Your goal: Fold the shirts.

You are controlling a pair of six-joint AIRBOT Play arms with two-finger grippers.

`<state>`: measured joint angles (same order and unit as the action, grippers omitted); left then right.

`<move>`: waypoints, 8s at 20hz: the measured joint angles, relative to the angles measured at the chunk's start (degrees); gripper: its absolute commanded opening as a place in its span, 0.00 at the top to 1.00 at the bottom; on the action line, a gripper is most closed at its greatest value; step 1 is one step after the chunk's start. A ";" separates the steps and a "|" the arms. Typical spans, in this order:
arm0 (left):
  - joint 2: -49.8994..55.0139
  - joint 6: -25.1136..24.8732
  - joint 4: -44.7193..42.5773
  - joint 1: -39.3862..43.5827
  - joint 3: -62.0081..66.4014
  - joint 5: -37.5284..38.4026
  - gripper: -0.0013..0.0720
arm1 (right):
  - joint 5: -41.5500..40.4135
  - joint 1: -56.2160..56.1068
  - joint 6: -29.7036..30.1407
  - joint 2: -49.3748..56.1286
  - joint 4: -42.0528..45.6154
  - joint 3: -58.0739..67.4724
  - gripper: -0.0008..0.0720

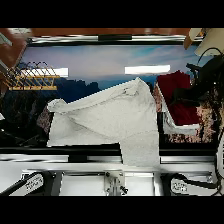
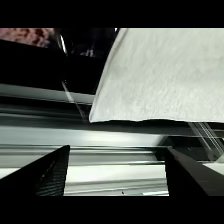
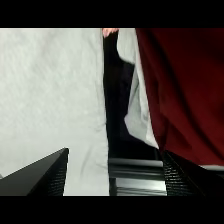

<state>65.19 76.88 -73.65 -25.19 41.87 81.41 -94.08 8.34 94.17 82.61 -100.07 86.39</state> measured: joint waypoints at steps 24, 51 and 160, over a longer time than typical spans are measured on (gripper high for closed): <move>5.33 -0.57 6.75 10.51 -5.22 -14.19 0.93 | 5.14 1.03 2.62 -3.43 -4.17 -13.51 0.06; -2.67 -3.48 6.93 10.99 5.68 -13.70 0.93 | 20.70 -9.22 2.97 -2.49 -10.19 -26.08 0.87; -0.07 -10.75 7.61 -8.63 -12.92 -9.11 0.57 | 11.30 4.61 4.59 -13.38 -6.05 -27.32 0.22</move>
<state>65.12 66.13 -66.04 -33.82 28.95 72.29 -82.78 12.95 98.76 69.23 -106.13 59.07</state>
